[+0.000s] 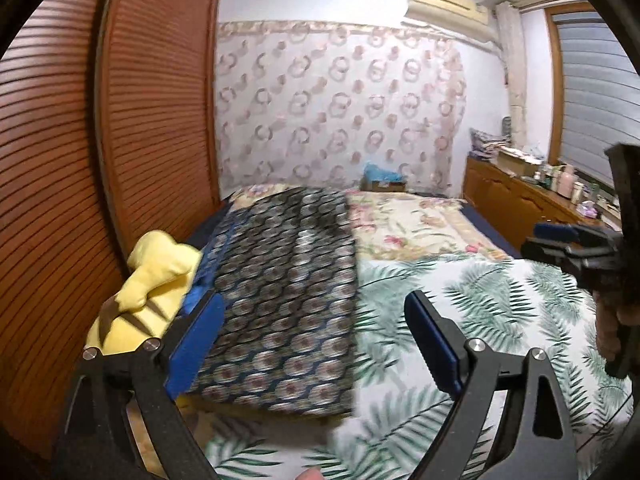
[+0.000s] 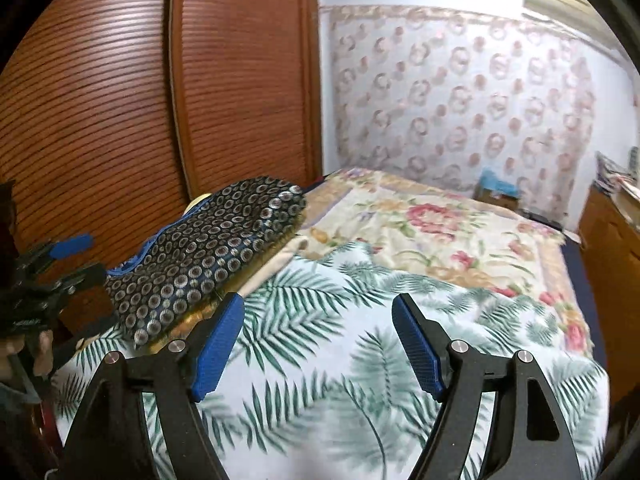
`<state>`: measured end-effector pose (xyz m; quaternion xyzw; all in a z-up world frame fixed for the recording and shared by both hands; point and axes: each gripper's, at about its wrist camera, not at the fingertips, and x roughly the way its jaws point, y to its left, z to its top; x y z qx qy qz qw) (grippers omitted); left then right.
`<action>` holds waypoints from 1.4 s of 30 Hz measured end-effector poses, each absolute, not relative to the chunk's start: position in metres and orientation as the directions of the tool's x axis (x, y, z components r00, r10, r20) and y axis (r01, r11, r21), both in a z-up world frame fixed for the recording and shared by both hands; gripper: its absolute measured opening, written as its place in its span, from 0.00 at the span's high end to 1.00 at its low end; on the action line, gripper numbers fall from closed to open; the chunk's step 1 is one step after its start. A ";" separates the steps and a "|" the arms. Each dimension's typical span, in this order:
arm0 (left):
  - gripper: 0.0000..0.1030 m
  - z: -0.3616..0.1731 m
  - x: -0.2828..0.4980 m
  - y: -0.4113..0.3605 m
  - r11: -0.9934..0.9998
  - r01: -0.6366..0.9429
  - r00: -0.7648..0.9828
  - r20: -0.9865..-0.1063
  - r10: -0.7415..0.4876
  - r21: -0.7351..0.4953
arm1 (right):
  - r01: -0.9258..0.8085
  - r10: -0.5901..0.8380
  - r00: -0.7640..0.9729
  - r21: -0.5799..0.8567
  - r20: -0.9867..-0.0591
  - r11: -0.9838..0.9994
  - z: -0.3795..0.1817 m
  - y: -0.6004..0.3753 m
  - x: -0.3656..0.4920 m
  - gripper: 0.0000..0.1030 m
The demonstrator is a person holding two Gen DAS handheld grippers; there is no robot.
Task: Fold small clothes
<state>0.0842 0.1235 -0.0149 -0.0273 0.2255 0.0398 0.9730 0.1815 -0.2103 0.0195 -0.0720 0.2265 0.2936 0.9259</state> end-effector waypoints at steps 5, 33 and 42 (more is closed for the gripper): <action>0.11 -0.007 0.089 0.085 0.999 -0.007 0.898 -0.440 -0.011 -0.039 | -0.502 0.456 0.774 0.013 -0.438 0.865 0.016 -0.235 0.133 0.24; 0.11 0.062 0.059 -0.024 0.990 0.139 0.921 -0.366 -0.134 -0.013 | -0.227 0.231 0.939 0.046 -0.254 0.973 0.049 -0.255 -0.021 0.24; 0.11 0.064 0.051 -0.022 0.991 0.135 0.929 -0.346 -0.130 -0.011 | -0.208 0.216 0.941 0.058 -0.259 0.976 0.033 -0.247 -0.008 0.24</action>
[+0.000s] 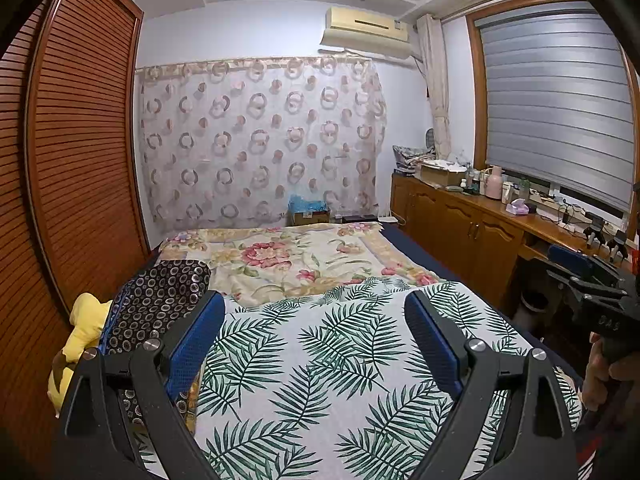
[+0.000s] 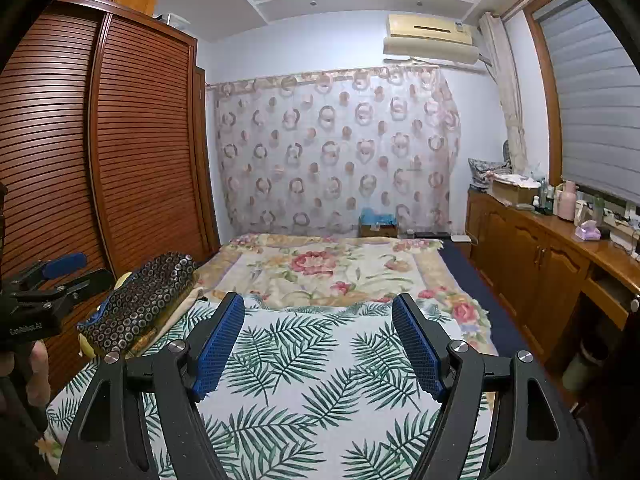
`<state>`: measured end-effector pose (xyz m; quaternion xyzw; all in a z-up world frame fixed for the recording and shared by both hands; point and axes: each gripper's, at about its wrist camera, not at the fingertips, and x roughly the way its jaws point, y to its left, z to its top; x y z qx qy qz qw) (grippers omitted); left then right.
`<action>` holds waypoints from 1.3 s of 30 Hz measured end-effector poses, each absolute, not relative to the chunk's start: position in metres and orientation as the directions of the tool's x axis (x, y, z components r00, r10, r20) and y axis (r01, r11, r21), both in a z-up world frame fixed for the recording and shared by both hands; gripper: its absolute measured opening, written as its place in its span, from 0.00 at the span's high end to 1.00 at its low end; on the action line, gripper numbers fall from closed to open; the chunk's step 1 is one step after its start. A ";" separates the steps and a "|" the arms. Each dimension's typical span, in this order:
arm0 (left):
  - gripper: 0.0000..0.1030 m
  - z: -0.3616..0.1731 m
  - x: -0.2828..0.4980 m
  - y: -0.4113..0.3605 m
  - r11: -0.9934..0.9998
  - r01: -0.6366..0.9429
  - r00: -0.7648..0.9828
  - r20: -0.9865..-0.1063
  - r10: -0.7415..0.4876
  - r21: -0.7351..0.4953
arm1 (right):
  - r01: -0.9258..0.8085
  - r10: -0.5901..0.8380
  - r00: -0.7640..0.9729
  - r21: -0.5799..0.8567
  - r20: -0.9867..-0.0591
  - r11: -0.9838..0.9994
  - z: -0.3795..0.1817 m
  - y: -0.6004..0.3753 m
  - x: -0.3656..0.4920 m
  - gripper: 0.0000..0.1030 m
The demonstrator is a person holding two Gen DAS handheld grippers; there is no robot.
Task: Fold small clothes
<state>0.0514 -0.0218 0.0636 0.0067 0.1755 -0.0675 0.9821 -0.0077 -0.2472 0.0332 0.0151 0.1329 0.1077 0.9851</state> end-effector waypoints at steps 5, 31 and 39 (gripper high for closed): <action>0.11 0.063 0.051 -0.021 0.991 0.133 0.930 -0.345 -0.127 -0.007 | -0.209 0.217 0.941 0.060 -0.261 0.976 0.035 -0.248 -0.009 0.24; 0.11 0.062 0.050 -0.019 0.991 0.131 0.929 -0.348 -0.126 -0.008 | -0.211 0.221 0.938 0.065 -0.266 0.975 0.035 -0.257 -0.003 0.24; 0.11 0.062 0.050 -0.019 0.991 0.131 0.929 -0.349 -0.127 -0.010 | -0.212 0.222 0.938 0.066 -0.266 0.975 0.035 -0.260 -0.002 0.24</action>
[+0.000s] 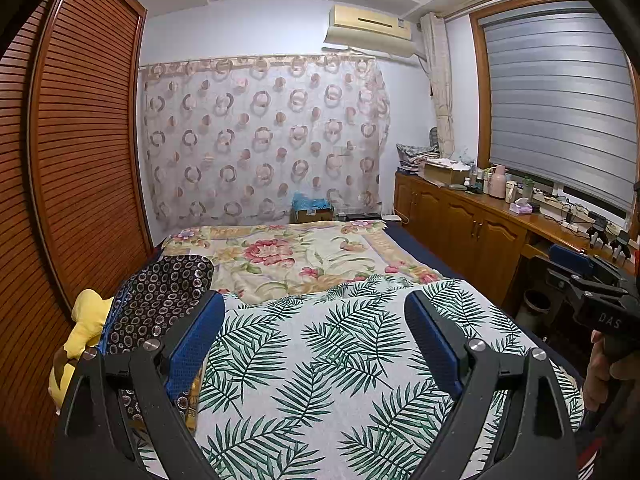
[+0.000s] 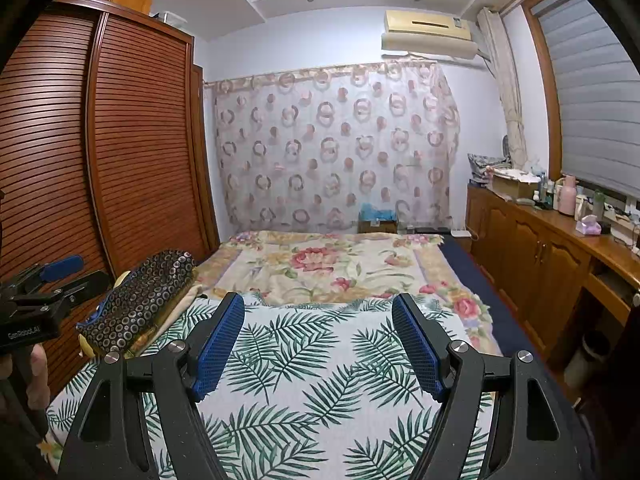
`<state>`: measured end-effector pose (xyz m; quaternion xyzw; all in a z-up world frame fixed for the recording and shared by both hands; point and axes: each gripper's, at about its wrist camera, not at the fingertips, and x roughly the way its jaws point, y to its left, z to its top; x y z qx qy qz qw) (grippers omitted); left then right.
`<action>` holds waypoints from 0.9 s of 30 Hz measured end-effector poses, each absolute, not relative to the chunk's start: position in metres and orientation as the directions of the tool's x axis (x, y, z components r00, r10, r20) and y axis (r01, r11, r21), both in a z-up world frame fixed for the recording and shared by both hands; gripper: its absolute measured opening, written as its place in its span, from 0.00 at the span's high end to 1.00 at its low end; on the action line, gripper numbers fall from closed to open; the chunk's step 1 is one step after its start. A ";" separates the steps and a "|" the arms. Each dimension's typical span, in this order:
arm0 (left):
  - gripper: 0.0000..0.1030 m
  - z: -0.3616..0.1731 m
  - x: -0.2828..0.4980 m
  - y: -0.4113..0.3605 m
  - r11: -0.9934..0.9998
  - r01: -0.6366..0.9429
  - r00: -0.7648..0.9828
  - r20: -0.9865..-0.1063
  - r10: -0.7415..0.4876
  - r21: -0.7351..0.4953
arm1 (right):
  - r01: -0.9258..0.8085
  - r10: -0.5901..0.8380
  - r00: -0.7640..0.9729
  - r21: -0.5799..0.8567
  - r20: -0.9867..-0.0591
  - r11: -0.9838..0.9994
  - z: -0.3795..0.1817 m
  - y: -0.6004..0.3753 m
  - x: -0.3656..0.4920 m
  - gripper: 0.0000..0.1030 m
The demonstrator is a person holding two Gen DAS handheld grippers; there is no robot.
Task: Fold small clothes
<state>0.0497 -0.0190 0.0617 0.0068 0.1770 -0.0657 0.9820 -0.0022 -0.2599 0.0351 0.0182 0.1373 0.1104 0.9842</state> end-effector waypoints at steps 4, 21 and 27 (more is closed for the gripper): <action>0.11 0.062 0.050 -0.019 0.991 0.131 0.929 -0.347 -0.126 -0.009 | -0.213 0.222 0.938 0.065 -0.266 0.975 0.035 -0.261 -0.002 0.24; 0.11 0.061 0.050 -0.018 0.991 0.130 0.929 -0.347 -0.125 -0.009 | -0.213 0.223 0.937 0.067 -0.268 0.975 0.036 -0.266 0.001 0.24; 0.11 0.061 0.050 -0.018 0.992 0.129 0.928 -0.350 -0.124 -0.009 | -0.214 0.224 0.937 0.067 -0.269 0.975 0.036 -0.266 0.001 0.24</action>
